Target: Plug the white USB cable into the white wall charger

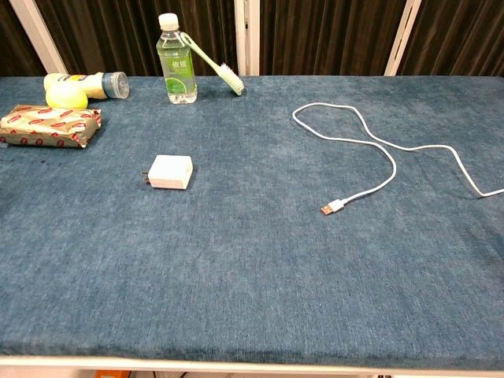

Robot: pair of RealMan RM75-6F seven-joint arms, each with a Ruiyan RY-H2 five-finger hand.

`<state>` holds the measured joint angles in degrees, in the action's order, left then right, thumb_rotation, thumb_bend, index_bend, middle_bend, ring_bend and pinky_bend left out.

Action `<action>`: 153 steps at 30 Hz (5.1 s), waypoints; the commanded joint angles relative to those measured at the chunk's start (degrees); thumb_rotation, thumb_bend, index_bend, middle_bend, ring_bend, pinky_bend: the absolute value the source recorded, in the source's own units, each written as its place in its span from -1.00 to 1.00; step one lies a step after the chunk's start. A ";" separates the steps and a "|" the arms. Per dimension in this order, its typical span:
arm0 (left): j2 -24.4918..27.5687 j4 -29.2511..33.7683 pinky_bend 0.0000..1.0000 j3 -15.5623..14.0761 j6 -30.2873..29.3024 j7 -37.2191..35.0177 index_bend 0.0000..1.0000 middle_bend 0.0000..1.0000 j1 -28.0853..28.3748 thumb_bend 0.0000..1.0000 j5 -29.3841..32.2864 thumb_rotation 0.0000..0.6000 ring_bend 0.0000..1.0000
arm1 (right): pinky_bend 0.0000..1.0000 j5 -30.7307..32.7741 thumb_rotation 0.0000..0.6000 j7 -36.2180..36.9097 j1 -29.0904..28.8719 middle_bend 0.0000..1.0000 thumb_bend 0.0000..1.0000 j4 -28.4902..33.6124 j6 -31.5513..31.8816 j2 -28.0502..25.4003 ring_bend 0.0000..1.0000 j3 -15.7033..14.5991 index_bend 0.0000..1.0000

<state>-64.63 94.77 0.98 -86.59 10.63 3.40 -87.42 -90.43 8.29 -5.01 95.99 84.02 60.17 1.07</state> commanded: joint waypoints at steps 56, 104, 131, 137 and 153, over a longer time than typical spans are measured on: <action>-2.09 -3.77 -1.00 -0.38 0.81 -2.36 -1.00 -1.00 -0.01 -0.76 0.57 1.00 -1.00 | -1.00 13.97 1.00 -35.05 -29.78 -0.63 -0.39 -1.91 -34.46 21.39 -1.00 -0.11 -0.27; -1.45 -0.78 -1.00 -0.27 1.26 0.45 -1.00 -1.00 0.08 -0.76 1.43 1.00 -1.00 | -1.00 -14.67 1.00 -8.05 -30.79 -0.48 -0.37 -32.38 -17.08 28.84 -1.00 -8.69 -0.06; -1.32 -1.04 -1.00 -0.29 1.68 -0.03 -1.00 -1.00 0.26 -0.76 1.58 1.00 -1.00 | -1.00 -13.20 1.00 -9.36 -30.84 -0.32 -0.17 -31.25 -16.89 28.66 -0.86 -8.02 0.12; -0.32 -0.32 -1.00 -0.03 3.26 1.49 -1.00 -1.00 1.84 -0.76 0.65 1.00 -1.00 | -1.00 -11.51 1.00 -9.97 -30.49 -0.17 -0.09 -28.52 -16.52 27.00 -0.69 -6.73 0.14; 3.15 4.18 -1.00 3.10 20.57 3.74 -1.00 -1.00 16.64 -0.76 -2.82 1.00 -1.00 | -0.98 -6.50 1.00 -10.63 -28.21 0.02 -0.06 -22.82 -15.49 23.33 -0.51 -3.84 0.22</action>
<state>-62.00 97.87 3.04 -70.11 14.81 16.51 -89.82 -97.13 -2.24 -33.34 72.86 68.36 83.75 -3.00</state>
